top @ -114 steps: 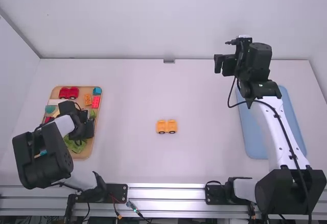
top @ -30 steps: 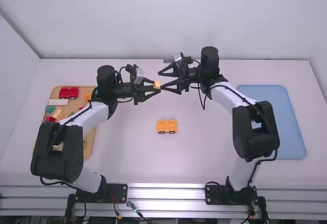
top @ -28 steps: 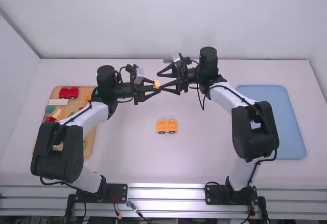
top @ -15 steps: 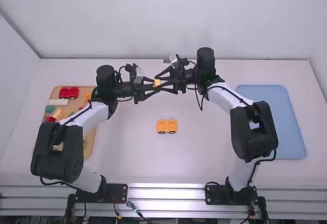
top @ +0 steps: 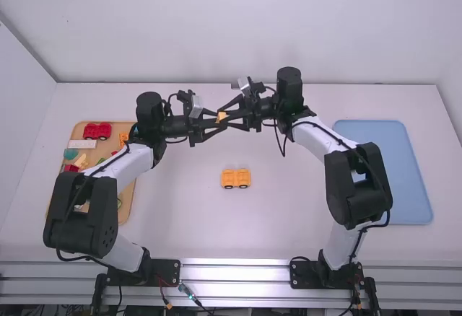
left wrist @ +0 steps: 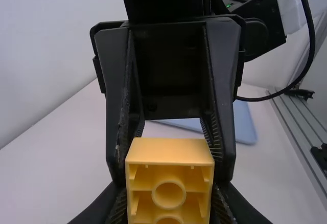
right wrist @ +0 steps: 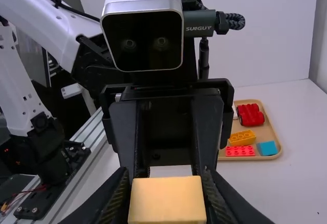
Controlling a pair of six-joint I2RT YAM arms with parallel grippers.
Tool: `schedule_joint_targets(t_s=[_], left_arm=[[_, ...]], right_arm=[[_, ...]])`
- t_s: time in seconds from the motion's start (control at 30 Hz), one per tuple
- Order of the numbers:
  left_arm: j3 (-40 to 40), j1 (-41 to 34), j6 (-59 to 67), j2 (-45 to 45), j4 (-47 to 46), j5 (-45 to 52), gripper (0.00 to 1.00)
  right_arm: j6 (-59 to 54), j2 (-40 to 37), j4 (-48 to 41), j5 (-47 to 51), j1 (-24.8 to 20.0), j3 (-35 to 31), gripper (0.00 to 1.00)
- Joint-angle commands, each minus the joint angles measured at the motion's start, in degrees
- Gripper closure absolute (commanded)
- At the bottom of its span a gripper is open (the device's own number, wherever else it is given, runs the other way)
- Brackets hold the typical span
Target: Assemble lego blocks to make yellow taxi
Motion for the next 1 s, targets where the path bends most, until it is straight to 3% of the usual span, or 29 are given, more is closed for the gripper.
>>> schedule_joint_targets(t_s=[0.0,0.27,0.4,0.5,0.53,0.57,0.7,0.83,0.97], left_arm=[[-0.48,-0.44,0.17,0.0,0.26,0.17,0.82],[-0.48,-0.42,0.17,0.0,0.28,0.17,0.77],[-0.48,-0.44,0.17,0.0,0.26,0.17,0.66],[-0.48,-0.42,0.17,0.0,0.28,0.17,0.21],[-0.48,-0.42,0.17,0.0,0.28,0.17,0.21],[-0.48,-0.42,0.17,0.0,0.26,0.22,0.01],[-0.48,-0.42,0.15,0.0,-0.79,0.2,0.01],[-0.48,0.2,0.2,0.0,-4.42,-1.01,0.01],[-0.48,0.79,1.57,-0.02,-10.05,-7.58,0.01]], right_arm=[[-0.04,-0.02,0.09,-1.42,0.61,1.51,0.65],[0.13,-0.02,0.11,-1.49,0.59,1.51,0.74],[0.13,-0.02,0.13,-1.46,0.59,1.51,0.75],[0.07,-0.02,0.13,-1.42,0.59,1.51,0.75],[0.07,-0.02,0.13,-1.42,0.59,1.51,0.75],[0.15,-0.02,0.13,-1.01,0.59,1.51,0.75],[0.7,-0.02,0.11,2.29,0.37,1.51,0.77],[5.35,-0.04,-0.59,12.48,-1.05,1.51,0.85],[5.03,-0.96,-4.83,20.35,-2.45,1.51,0.86]])
